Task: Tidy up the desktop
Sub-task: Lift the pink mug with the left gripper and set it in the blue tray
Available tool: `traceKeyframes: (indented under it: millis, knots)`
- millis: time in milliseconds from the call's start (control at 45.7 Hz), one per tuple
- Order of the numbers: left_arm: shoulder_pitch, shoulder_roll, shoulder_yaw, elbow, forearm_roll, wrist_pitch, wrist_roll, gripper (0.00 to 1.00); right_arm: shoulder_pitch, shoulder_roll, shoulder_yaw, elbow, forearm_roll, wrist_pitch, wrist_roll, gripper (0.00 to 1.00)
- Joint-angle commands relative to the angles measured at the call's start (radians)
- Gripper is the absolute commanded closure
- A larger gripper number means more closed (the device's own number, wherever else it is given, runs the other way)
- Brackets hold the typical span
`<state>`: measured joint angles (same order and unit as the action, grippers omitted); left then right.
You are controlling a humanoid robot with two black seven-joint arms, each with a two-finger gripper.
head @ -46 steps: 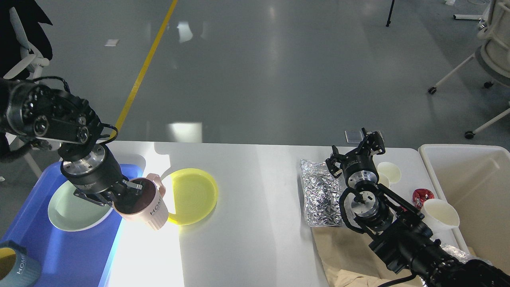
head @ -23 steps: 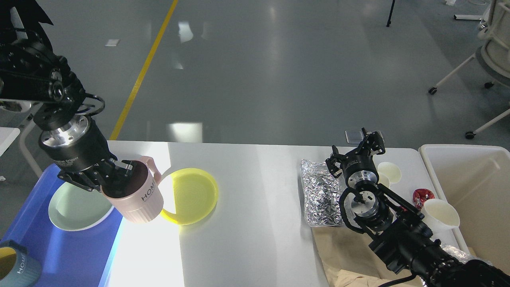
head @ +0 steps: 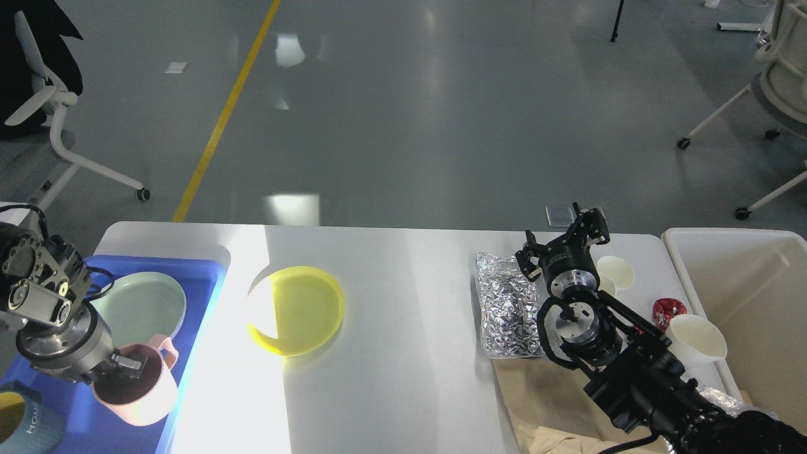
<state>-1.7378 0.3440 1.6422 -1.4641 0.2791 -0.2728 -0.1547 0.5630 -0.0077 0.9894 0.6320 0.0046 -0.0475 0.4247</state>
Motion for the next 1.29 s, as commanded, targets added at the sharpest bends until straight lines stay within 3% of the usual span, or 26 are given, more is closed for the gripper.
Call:
traceKeyframes:
  millis: [0, 241, 569, 810, 1095, 1226, 1270]
  knots:
    - [0.092, 0.003, 0.021, 0.011, 0.000, 0.095, 0.000, 1.00, 0.000, 0.000, 0.000, 0.000, 0.000, 0.000, 0.000, 0.00]
    - [0.135, 0.030, 0.024, 0.033, 0.002, 0.104, 0.001, 1.00, 0.000, 0.000, 0.002, 0.000, 0.000, 0.000, 0.000, 0.00]
    - [0.270, 0.041, 0.025, 0.186, 0.000, 0.116, 0.000, 1.00, 0.000, 0.000, 0.000, 0.000, 0.000, 0.000, 0.000, 0.00]
    - [0.284, 0.049, -0.002, 0.196, -0.001, 0.126, 0.001, 1.00, 0.000, 0.000, 0.000, 0.000, 0.000, 0.000, -0.001, 0.00]
    - [0.276, 0.078, -0.038, 0.200, -0.003, 0.116, -0.002, 0.57, 0.000, 0.000, 0.000, 0.000, 0.000, 0.000, 0.000, 0.00]
    - [0.273, 0.079, -0.038, 0.199, -0.003, 0.109, 0.001, 0.29, 0.000, 0.000, 0.000, 0.000, 0.000, 0.000, 0.000, 0.00]
    - [0.271, 0.078, -0.030, 0.199, -0.001, 0.097, 0.015, 0.11, 0.000, 0.000, 0.000, 0.000, 0.000, 0.000, -0.001, 0.00]
